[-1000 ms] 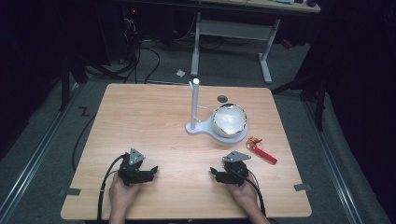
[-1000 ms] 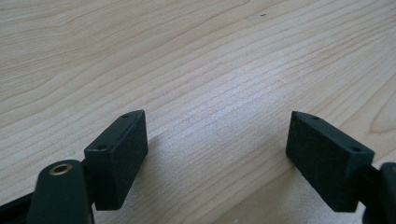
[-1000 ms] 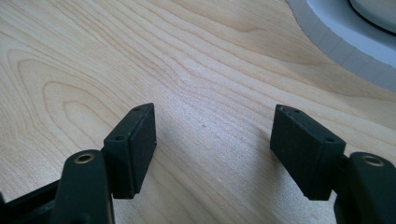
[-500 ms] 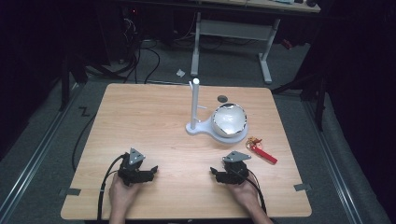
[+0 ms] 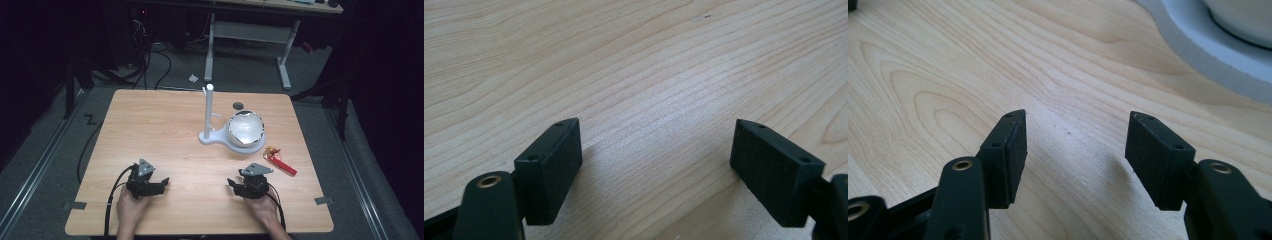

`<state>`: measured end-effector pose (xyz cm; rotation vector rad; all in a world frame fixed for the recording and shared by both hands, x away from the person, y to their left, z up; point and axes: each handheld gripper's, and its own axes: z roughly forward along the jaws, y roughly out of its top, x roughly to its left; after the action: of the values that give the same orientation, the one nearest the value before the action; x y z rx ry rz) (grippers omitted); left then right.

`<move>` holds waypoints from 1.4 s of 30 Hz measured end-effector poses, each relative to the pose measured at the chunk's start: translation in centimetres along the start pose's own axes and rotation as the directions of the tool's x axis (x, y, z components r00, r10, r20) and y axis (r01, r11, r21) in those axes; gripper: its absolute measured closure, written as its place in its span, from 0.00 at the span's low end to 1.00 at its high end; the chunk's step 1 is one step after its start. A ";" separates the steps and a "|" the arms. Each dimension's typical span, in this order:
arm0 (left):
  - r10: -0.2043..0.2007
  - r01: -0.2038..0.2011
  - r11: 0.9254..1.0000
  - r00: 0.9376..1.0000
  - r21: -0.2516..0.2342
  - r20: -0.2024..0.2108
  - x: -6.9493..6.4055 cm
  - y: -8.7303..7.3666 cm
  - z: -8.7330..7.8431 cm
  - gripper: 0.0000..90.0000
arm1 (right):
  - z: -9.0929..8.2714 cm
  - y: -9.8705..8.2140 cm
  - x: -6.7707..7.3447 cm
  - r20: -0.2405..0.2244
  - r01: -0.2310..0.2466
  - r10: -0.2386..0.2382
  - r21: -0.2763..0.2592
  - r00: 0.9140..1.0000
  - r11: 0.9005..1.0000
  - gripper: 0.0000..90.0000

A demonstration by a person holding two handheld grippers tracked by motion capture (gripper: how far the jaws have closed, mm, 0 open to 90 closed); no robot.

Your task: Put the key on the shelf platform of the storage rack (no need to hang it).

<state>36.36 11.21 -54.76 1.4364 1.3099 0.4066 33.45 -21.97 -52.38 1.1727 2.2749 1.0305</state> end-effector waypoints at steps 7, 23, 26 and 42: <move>-0.002 0.002 1.000 1.000 -0.001 -0.002 0.0 0.0 0.0 0.23 | -1.0 -0.2 -0.3 -0.009 -0.019 0.019 -0.021 1.000 1.000 0.48; -0.002 0.002 1.000 1.000 0.002 -0.002 0.0 0.0 0.0 0.23 | -4.6 -1.4 -2.8 0.038 -0.065 0.067 -0.058 0.997 0.996 0.50; -0.002 0.002 1.000 1.000 0.002 -0.002 0.0 0.0 0.0 0.23 | -5.4 -1.9 -3.6 0.050 -0.078 0.081 -0.064 0.995 0.995 0.50; -0.006 0.006 1.000 1.000 -0.001 -0.003 0.0 0.0 0.0 0.23 | -8.4 -2.6 -7.7 0.156 -0.147 0.162 -0.100 0.974 0.984 0.51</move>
<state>36.39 11.24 -54.74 1.4314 1.3160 0.4060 31.35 -32.90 -48.82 1.3623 2.0183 1.0370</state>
